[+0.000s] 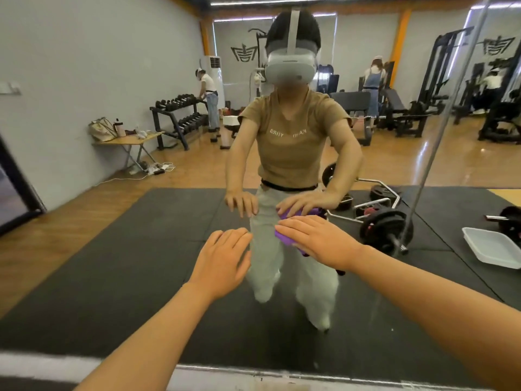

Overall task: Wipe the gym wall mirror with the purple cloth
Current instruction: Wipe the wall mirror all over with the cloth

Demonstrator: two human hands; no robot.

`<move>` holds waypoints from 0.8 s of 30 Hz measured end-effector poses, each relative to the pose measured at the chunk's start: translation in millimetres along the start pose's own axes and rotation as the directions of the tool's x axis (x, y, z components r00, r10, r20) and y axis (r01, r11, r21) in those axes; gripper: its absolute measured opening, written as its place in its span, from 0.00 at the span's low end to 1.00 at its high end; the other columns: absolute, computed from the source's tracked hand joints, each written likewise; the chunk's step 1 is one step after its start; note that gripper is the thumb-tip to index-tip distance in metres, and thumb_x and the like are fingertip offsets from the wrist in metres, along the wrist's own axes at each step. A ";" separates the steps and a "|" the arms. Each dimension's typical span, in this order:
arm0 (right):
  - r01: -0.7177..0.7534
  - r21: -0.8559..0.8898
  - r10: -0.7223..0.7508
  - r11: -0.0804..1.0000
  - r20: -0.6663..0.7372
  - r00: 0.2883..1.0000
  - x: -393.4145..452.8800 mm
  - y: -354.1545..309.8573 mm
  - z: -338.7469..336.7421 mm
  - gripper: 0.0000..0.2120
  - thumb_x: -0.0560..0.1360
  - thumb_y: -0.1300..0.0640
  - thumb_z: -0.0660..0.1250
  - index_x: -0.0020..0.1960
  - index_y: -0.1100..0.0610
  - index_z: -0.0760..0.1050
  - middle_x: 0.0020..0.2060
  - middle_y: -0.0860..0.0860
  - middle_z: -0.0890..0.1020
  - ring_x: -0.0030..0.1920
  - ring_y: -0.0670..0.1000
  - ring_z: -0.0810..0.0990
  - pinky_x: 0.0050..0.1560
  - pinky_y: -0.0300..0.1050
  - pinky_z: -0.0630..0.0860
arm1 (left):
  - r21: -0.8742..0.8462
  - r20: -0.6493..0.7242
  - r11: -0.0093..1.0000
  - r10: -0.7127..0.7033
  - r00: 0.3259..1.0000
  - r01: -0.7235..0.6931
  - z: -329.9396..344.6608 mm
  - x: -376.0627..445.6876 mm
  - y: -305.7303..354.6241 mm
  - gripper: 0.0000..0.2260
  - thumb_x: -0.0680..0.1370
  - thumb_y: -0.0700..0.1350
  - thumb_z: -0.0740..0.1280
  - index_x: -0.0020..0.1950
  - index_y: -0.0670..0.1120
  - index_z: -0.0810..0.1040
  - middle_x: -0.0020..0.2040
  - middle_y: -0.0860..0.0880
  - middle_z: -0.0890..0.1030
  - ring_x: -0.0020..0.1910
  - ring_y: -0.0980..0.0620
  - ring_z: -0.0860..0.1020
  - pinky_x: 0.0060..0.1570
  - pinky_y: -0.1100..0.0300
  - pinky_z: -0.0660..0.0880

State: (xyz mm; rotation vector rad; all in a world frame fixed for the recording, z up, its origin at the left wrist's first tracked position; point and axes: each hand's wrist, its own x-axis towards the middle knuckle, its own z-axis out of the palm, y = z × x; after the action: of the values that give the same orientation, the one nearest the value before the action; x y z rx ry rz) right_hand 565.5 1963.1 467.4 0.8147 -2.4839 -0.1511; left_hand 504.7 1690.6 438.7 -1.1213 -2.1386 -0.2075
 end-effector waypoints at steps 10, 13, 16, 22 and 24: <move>0.046 -0.010 -0.046 0.999 -0.047 0.998 89.9 -25.3 -97.7 0.23 0.82 0.50 0.54 0.72 0.57 0.73 0.60 0.54 0.81 0.55 0.56 0.81 0.51 0.49 0.79 | 0.089 0.107 0.994 -0.070 0.992 0.060 -123.2 33.5 -52.9 0.18 0.76 0.49 0.59 0.54 0.41 0.83 0.50 0.46 0.84 0.46 0.46 0.83 0.51 0.54 0.67; 0.056 0.030 -0.054 0.998 -0.057 0.997 105.8 -37.1 -96.1 0.23 0.83 0.50 0.53 0.74 0.55 0.72 0.61 0.55 0.80 0.55 0.58 0.81 0.52 0.52 0.79 | 0.093 0.133 0.992 -0.102 0.986 0.090 -131.6 29.7 -57.0 0.18 0.77 0.49 0.59 0.54 0.41 0.83 0.50 0.46 0.84 0.46 0.45 0.83 0.51 0.53 0.67; 0.090 0.039 -0.088 0.995 -0.046 0.995 115.1 -41.2 -83.3 0.22 0.83 0.50 0.53 0.74 0.55 0.71 0.61 0.56 0.80 0.56 0.58 0.81 0.51 0.53 0.80 | 0.117 0.165 0.986 -0.137 0.977 0.119 -129.0 18.1 -55.7 0.18 0.76 0.50 0.59 0.54 0.41 0.82 0.49 0.46 0.84 0.45 0.45 0.83 0.50 0.53 0.66; 0.190 0.105 -0.192 0.976 0.007 0.981 140.1 -43.6 -53.8 0.23 0.84 0.48 0.51 0.74 0.54 0.72 0.61 0.55 0.80 0.56 0.57 0.81 0.52 0.52 0.79 | 0.201 0.214 0.945 -0.298 0.930 0.257 -134.5 0.4 -42.9 0.18 0.76 0.50 0.58 0.52 0.42 0.82 0.47 0.47 0.84 0.44 0.46 0.83 0.48 0.54 0.65; 0.231 0.125 -0.231 0.965 -0.012 0.973 153.7 -47.7 -43.9 0.23 0.83 0.49 0.52 0.72 0.55 0.74 0.59 0.55 0.81 0.54 0.58 0.82 0.49 0.52 0.79 | 0.234 0.214 0.928 -0.340 0.916 0.290 -143.3 -4.2 -44.7 0.18 0.76 0.50 0.58 0.51 0.42 0.82 0.46 0.47 0.84 0.43 0.46 0.82 0.48 0.55 0.65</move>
State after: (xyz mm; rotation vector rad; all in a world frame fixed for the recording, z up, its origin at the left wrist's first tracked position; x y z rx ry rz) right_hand 507.3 1837.6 560.6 1.1584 -2.4132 -0.0779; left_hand 545.0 1597.8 549.7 -0.7111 -2.5006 0.0052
